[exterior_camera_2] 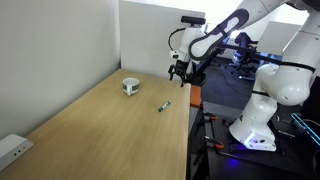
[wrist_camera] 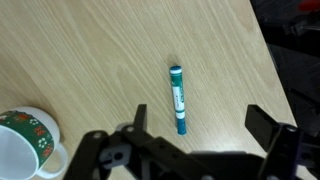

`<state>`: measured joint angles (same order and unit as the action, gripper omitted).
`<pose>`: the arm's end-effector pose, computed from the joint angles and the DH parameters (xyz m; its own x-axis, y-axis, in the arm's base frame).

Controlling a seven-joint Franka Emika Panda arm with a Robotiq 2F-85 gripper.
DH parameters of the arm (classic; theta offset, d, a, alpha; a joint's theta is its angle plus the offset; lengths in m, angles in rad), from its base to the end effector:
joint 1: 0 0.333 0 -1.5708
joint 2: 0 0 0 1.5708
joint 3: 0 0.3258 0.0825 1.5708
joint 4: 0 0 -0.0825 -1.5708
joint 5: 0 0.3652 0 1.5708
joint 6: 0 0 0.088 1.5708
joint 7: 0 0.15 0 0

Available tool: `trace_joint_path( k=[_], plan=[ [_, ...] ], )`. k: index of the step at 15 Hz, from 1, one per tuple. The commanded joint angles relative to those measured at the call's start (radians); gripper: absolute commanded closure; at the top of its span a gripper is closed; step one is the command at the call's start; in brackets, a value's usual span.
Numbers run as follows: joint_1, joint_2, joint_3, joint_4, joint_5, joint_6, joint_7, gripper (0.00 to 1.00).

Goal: Pick up the marker and place it in the cup

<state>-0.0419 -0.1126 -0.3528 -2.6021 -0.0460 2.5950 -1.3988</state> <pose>0.4031 -0.1650 0.2829 0.5028 0.8639 0.0280 0.8589 -0.5030 0.0960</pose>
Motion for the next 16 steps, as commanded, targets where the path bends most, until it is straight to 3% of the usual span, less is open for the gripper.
trace_joint_path(
  k=[1,6,12,16],
  plan=[
    [-0.041,0.103,0.049,0.042,0.025,0.061,-0.045,0.00],
    [-0.094,0.193,0.097,0.081,0.005,0.094,-0.025,0.00],
    [-0.113,0.168,0.126,0.057,-0.008,0.066,-0.002,0.00],
    [-0.140,0.152,0.144,0.038,0.141,0.106,-0.077,0.00]
  ],
)
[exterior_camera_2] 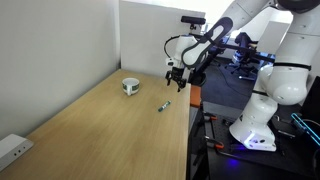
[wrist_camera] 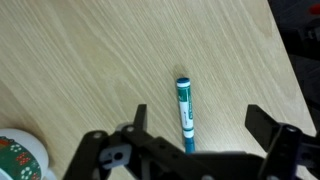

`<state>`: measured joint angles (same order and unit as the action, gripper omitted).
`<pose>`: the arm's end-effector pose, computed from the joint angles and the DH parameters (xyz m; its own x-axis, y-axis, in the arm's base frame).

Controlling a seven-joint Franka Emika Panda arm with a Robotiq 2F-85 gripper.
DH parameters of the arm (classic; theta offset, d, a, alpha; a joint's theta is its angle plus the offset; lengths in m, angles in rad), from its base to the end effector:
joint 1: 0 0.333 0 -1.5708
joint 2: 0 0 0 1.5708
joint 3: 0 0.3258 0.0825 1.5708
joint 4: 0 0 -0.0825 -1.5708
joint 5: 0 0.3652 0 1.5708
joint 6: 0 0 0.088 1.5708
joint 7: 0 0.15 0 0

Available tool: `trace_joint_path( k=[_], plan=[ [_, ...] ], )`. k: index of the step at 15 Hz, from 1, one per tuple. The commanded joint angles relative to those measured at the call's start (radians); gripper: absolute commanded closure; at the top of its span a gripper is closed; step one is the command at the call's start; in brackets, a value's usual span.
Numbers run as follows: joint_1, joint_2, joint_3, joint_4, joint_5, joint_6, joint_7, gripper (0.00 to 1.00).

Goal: Pick up the marker and place it in the cup

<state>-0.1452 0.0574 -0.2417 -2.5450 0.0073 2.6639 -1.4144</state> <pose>0.4224 -0.1734 0.2390 0.5217 0.8531 0.0000 0.8514 -0.5206 0.0640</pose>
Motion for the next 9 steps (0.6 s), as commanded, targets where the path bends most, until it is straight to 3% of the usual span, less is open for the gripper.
trace_joint_path(
  k=[1,3,9],
  plan=[
    [-0.039,-0.013,0.041,-0.022,0.121,0.052,-0.091,0.00],
    [-0.043,0.001,0.054,-0.021,0.153,0.072,-0.142,0.00],
    [-0.037,0.062,0.089,-0.014,0.073,0.099,-0.206,0.00]
  ],
)
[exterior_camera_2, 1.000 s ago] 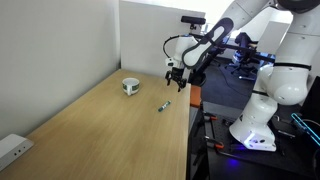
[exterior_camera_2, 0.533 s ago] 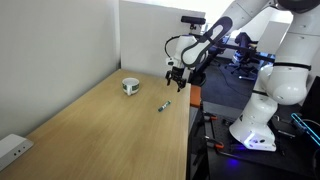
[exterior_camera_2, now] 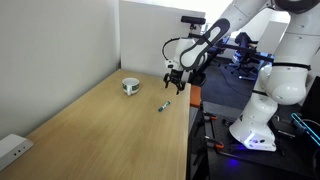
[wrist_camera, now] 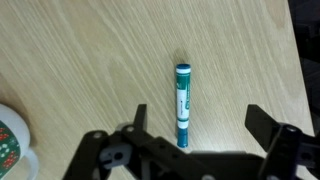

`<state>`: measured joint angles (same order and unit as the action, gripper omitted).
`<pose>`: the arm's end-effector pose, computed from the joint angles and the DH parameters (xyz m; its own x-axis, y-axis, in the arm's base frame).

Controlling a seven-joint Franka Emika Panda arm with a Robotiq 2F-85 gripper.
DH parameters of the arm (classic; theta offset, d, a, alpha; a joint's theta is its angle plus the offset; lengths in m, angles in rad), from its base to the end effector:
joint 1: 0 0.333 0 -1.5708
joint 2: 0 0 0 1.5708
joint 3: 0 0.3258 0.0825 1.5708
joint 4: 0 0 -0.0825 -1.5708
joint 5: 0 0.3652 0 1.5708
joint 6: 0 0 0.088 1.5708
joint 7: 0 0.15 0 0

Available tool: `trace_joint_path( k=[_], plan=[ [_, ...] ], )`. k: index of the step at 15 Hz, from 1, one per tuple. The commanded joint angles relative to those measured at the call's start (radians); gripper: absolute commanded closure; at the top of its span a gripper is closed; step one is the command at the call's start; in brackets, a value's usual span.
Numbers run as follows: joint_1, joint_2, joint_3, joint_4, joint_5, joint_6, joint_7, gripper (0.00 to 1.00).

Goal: Pick up the marker and place it in the cup

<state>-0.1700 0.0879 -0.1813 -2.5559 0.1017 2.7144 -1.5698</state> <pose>0.4271 -0.1600 0.2260 0.4265 0.9039 0.0329 0.9011 -0.4278 0.0711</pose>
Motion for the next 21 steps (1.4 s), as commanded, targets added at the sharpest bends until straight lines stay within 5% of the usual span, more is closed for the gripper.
trace_joint_path(
  k=[1,6,17,19,20,21],
  plan=[
    [-0.013,0.046,0.039,-0.002,-0.022,0.062,-0.061,0.00],
    [-0.040,0.113,0.100,0.016,0.011,0.111,-0.152,0.00],
    [-0.144,0.231,0.221,0.053,-0.001,0.221,-0.140,0.01],
    [-0.164,0.245,0.236,0.058,0.000,0.222,-0.141,0.09],
    [-0.171,0.249,0.240,0.059,-0.003,0.222,-0.139,0.23],
    [-0.179,0.254,0.246,0.060,-0.003,0.221,-0.141,0.23]
  ],
)
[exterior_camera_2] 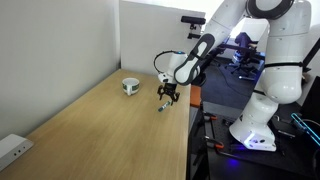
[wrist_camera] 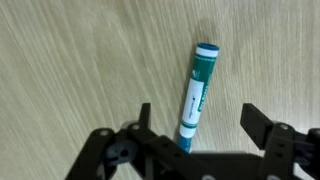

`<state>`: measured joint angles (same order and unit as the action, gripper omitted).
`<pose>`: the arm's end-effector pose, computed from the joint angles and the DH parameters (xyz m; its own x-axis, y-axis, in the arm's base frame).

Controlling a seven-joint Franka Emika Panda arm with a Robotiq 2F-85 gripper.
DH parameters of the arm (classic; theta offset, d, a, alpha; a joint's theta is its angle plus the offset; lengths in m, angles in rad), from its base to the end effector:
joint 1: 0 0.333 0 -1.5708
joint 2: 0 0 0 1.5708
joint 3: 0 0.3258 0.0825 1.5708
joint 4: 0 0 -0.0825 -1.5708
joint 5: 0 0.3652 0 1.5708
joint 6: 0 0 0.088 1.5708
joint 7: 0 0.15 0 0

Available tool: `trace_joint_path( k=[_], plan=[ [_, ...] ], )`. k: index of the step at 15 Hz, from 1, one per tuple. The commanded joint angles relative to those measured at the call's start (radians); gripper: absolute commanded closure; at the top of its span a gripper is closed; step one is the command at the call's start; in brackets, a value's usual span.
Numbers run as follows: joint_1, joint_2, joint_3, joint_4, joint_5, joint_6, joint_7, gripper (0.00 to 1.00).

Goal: Pick up the marker and place it in the cup

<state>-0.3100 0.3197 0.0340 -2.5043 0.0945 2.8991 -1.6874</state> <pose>0.4531 -0.1320 0.1522 0.2484 0.9681 0.0314 0.9651 -0.2502 0.0770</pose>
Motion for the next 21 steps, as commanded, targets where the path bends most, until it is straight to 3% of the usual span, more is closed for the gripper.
trace_joint_path(
  k=[1,3,6,11,15,21],
  plan=[
    [-0.047,0.027,0.037,0.010,0.004,0.036,-0.023,0.30],
    [-0.060,0.033,0.045,0.009,0.003,0.037,-0.024,0.48],
    [-0.076,0.041,0.055,0.007,0.003,0.036,-0.024,0.60],
    [-0.088,0.049,0.061,0.003,-0.003,0.038,-0.022,1.00],
    [-0.097,0.039,0.072,-0.004,0.006,0.044,-0.025,0.95],
    [-0.185,0.004,0.173,-0.012,0.112,0.054,-0.034,0.95]
  ],
)
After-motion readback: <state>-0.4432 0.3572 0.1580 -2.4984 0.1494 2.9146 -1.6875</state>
